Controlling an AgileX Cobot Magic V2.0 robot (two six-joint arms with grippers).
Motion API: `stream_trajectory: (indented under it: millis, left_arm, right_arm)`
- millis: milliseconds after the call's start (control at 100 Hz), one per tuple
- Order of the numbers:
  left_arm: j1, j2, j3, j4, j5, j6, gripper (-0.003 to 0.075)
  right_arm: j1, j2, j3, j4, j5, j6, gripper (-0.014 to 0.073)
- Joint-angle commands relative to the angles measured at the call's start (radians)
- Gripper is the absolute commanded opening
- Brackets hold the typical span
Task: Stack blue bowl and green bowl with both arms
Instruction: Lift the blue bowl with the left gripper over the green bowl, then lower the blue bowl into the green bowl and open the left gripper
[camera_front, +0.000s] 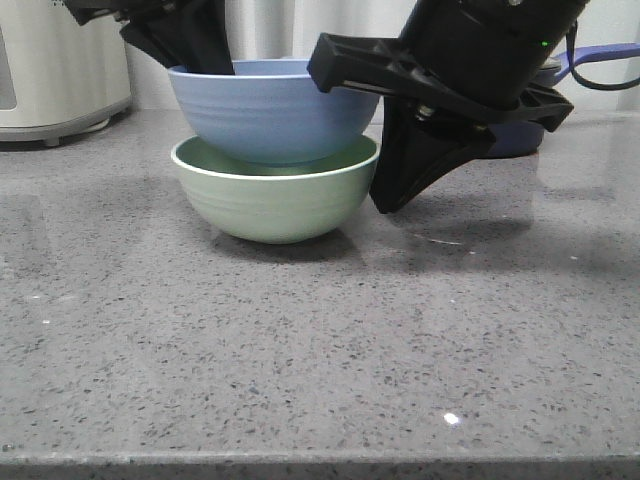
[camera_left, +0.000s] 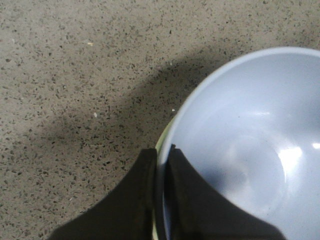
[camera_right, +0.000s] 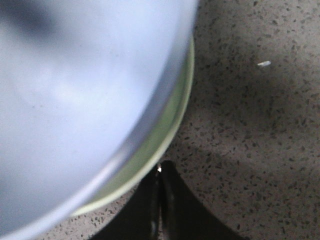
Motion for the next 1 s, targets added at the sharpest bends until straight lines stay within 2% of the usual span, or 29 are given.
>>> stream_trajectory:
  millis: [0, 110, 180, 280, 380, 770, 990]
  left_arm:
    - [-0.009, -0.047, -0.035, -0.031, -0.035, -0.002, -0.002]
    - [-0.009, -0.047, -0.035, -0.04, -0.027, -0.002, 0.0005]
    - [-0.009, -0.047, -0.035, -0.04, -0.021, -0.002, 0.0075]
    - [-0.007, -0.047, -0.035, -0.04, -0.012, -0.002, 0.0214]
    - [-0.007, -0.047, -0.035, -0.04, -0.008, -0.002, 0.0293]
    - [0.006, -0.07, -0.033, -0.03, -0.006, -0.002, 0.0293]
    - [0.065, -0.144, 0.003, -0.003, -0.062, -0.002, 0.0293]
  right_arm:
    - [-0.002, -0.034, -0.023, 0.01, -0.038, -0.012, -0.0069]
    - [-0.002, -0.034, -0.023, 0.01, -0.038, -0.012, -0.0069]
    - [-0.002, -0.034, -0.023, 0.01, -0.038, -0.012, -0.0069]
    - [-0.002, -0.034, -0.023, 0.01, -0.038, -0.012, -0.0069]
    - [-0.002, -0.034, -0.023, 0.01, -0.038, -0.012, -0.0069]
    - [-0.009, -0.034, -0.023, 0.01, -0.026, -0.011, -0.0069]
    - [-0.069, -0.091, 0.0, -0.001, -0.002, -0.011, -0.0069]
